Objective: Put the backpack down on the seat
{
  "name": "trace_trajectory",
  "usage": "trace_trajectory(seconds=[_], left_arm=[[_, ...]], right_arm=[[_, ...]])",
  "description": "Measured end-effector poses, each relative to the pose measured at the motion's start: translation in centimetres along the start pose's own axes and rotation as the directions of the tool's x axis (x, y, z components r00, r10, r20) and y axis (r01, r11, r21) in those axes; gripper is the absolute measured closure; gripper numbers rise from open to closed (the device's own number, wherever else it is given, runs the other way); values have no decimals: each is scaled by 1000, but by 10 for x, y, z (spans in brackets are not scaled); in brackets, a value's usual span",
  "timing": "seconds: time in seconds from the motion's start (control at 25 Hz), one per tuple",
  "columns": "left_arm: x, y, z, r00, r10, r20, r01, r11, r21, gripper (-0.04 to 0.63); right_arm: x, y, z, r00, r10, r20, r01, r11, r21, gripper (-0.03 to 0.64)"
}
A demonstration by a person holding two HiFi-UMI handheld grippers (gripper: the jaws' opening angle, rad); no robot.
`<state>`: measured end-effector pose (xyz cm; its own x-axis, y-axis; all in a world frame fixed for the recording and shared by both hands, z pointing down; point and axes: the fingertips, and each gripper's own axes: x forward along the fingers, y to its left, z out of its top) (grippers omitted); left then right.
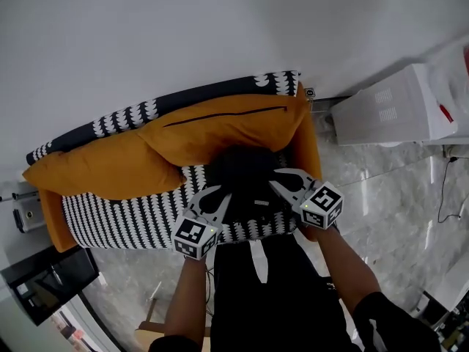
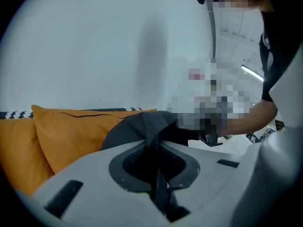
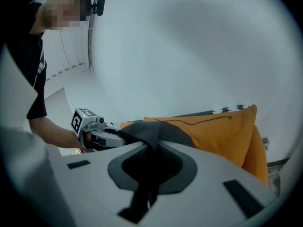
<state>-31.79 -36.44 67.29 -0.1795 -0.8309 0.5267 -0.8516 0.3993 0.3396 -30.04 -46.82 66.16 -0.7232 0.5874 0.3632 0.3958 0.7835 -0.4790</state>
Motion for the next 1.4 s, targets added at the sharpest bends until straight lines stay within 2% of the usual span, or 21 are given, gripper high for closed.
trace_trajectory(seconds=[0.6, 0.84, 1.32, 1.4], left_arm=[[32, 33, 13, 998, 57, -33, -57, 998, -23, 555], [42, 45, 15, 996, 81, -46, -81, 997, -14, 555], [51, 52, 14, 997, 68, -45, -69, 997, -27, 555], [52, 50, 14, 997, 66, -39, -67, 997, -30, 551]], right_arm=[[26, -40, 8, 999, -8, -37, 8, 1000, 9, 581], [36, -53, 10, 998, -21, -63, 20, 1000, -22, 580], [45, -60, 8, 996, -32, -88, 27, 998, -50, 580], [44, -57, 7, 995, -21, -94, 17, 999, -50, 558]])
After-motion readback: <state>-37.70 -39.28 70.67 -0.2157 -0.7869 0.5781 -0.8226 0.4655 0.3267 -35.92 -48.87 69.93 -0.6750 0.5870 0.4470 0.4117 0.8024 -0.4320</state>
